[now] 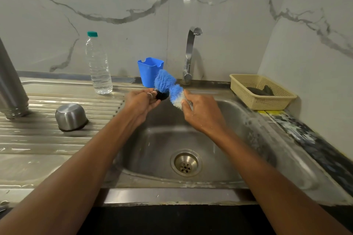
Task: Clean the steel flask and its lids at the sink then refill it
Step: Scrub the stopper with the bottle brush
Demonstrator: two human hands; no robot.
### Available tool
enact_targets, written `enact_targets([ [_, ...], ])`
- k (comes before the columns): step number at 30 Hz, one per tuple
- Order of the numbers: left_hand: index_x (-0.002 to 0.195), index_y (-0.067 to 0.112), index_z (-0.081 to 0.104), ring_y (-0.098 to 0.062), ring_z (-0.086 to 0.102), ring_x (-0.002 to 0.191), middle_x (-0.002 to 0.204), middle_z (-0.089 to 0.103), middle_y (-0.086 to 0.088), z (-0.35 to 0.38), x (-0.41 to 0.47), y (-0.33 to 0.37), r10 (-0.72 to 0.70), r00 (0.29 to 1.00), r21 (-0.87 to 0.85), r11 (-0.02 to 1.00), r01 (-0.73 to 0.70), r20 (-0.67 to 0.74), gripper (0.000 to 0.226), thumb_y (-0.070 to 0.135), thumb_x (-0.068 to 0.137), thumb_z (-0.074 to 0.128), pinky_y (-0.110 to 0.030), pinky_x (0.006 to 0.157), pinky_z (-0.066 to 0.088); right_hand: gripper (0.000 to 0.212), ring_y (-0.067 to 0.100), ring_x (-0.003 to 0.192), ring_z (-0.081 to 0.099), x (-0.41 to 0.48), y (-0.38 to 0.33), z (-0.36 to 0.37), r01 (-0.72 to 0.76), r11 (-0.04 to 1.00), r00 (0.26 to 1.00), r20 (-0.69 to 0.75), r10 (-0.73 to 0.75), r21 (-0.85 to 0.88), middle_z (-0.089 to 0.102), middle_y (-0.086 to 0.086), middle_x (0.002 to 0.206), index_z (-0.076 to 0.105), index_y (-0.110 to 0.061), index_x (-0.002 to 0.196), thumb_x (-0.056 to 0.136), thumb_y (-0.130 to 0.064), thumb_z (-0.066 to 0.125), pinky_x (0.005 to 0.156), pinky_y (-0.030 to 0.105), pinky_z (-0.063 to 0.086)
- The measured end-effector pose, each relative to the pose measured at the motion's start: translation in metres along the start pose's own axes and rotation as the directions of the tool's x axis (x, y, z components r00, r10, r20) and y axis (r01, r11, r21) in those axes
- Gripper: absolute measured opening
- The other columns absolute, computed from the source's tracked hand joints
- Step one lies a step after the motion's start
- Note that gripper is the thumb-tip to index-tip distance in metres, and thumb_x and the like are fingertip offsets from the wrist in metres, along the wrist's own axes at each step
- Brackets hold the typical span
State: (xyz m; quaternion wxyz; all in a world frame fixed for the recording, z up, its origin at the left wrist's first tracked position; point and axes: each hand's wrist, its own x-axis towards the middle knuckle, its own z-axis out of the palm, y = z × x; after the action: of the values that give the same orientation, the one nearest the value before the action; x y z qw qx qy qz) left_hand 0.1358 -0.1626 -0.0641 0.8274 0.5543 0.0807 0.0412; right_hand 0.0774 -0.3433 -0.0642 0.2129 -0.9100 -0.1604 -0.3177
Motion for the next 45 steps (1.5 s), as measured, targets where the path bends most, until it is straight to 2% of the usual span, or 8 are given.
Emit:
enact_targets([
  [15, 0.112, -0.006, 0.062, -0.020, 0.072, 0.082, 0.096, 0.070, -0.013, 0.010, -0.005, -0.001, -0.040, 0.999, 0.009, 0.999, 0.040, 0.010, 0.015, -0.005, 0.098, 0.060, -0.027, 0.074, 0.063, 0.031, 0.037, 0.085, 0.064, 0.006, 0.009, 0.005, 0.005, 0.996, 1.000, 0.007, -0.004, -0.092, 0.070, 0.013, 0.088, 0.062, -0.010, 0.124, 0.100, -0.025, 0.048, 0.062, 0.035, 0.039],
  [19, 0.094, 0.001, 0.064, -0.017, 0.072, 0.078, 0.094, 0.071, -0.012, 0.000, 0.003, -0.005, 0.004, 0.999, 0.155, 0.988, 0.001, -0.032, 0.007, -0.001, 0.099, 0.060, -0.022, 0.071, 0.061, 0.037, 0.035, 0.084, 0.065, -0.004, 0.002, 0.007, 0.103, 0.990, 0.994, 0.054, -0.098, -0.098, 0.071, 0.009, 0.089, 0.059, -0.014, 0.131, 0.099, -0.028, 0.046, 0.066, 0.042, 0.051],
  [23, 0.084, 0.008, 0.067, -0.025, 0.071, 0.097, 0.099, 0.069, -0.014, 0.006, -0.001, -0.010, 0.109, 0.993, 0.351, 0.929, -0.117, 0.043, 0.017, -0.001, 0.097, 0.062, -0.029, 0.082, 0.061, 0.036, 0.034, 0.087, 0.065, 0.003, 0.003, 0.006, 0.032, 0.993, 0.999, 0.042, -0.027, -0.118, 0.070, 0.010, 0.092, 0.059, -0.014, 0.132, 0.101, -0.027, 0.046, 0.068, 0.042, 0.053],
  [30, 0.086, 0.012, 0.069, -0.024, 0.071, 0.098, 0.103, 0.070, -0.012, -0.005, 0.008, -0.008, 0.143, 0.989, 0.347, 0.927, -0.142, 0.021, 0.016, -0.001, 0.095, 0.065, -0.037, 0.093, 0.059, 0.034, 0.034, 0.087, 0.064, -0.002, -0.004, -0.001, 0.058, 0.992, 0.997, 0.056, -0.052, -0.112, 0.071, 0.011, 0.091, 0.062, -0.013, 0.127, 0.100, -0.026, 0.047, 0.068, 0.040, 0.050],
  [34, 0.086, 0.016, 0.067, -0.023, 0.065, 0.103, 0.107, 0.066, -0.007, 0.003, -0.002, -0.005, 0.185, 0.976, 0.306, 0.929, -0.211, 0.111, 0.023, -0.003, 0.098, 0.061, -0.030, 0.089, 0.057, 0.023, 0.032, 0.077, 0.064, 0.004, 0.015, -0.004, -0.088, 0.987, 0.994, 0.046, 0.095, -0.133, 0.062, 0.008, 0.076, 0.068, -0.009, 0.103, 0.098, -0.023, 0.050, 0.060, 0.033, 0.039],
  [36, 0.086, 0.016, 0.066, -0.025, 0.065, 0.105, 0.100, 0.065, -0.006, 0.002, 0.002, -0.003, 0.192, 0.977, 0.247, 0.946, -0.210, 0.095, 0.024, -0.003, 0.099, 0.059, -0.033, 0.094, 0.056, 0.020, 0.031, 0.072, 0.063, -0.004, 0.019, -0.003, -0.102, 0.989, 0.989, 0.097, 0.113, -0.104, 0.065, 0.008, 0.075, 0.069, -0.014, 0.092, 0.094, -0.025, 0.052, 0.060, 0.038, 0.047],
  [40, 0.087, 0.015, 0.067, -0.026, 0.067, 0.105, 0.099, 0.066, -0.008, -0.007, 0.011, -0.002, 0.198, 0.978, 0.213, 0.955, -0.206, 0.062, 0.023, -0.002, 0.099, 0.058, -0.030, 0.090, 0.058, 0.022, 0.025, 0.063, 0.057, -0.012, 0.016, -0.001, -0.117, 0.990, 0.984, 0.128, 0.126, -0.075, 0.053, -0.004, 0.062, 0.049, -0.021, 0.068, 0.089, -0.026, 0.053, 0.058, 0.040, 0.050],
  [45, 0.091, 0.014, 0.067, -0.022, 0.070, 0.100, 0.109, 0.069, -0.012, -0.013, 0.018, -0.008, 0.139, 0.990, 0.179, 0.973, -0.142, 0.028, 0.015, 0.003, 0.100, 0.060, -0.031, 0.085, 0.058, 0.026, 0.022, 0.062, 0.053, -0.006, 0.016, 0.001, -0.167, 0.985, 0.971, 0.166, 0.173, -0.047, 0.050, -0.008, 0.059, 0.052, -0.021, 0.064, 0.089, -0.024, 0.057, 0.058, 0.034, 0.041],
])
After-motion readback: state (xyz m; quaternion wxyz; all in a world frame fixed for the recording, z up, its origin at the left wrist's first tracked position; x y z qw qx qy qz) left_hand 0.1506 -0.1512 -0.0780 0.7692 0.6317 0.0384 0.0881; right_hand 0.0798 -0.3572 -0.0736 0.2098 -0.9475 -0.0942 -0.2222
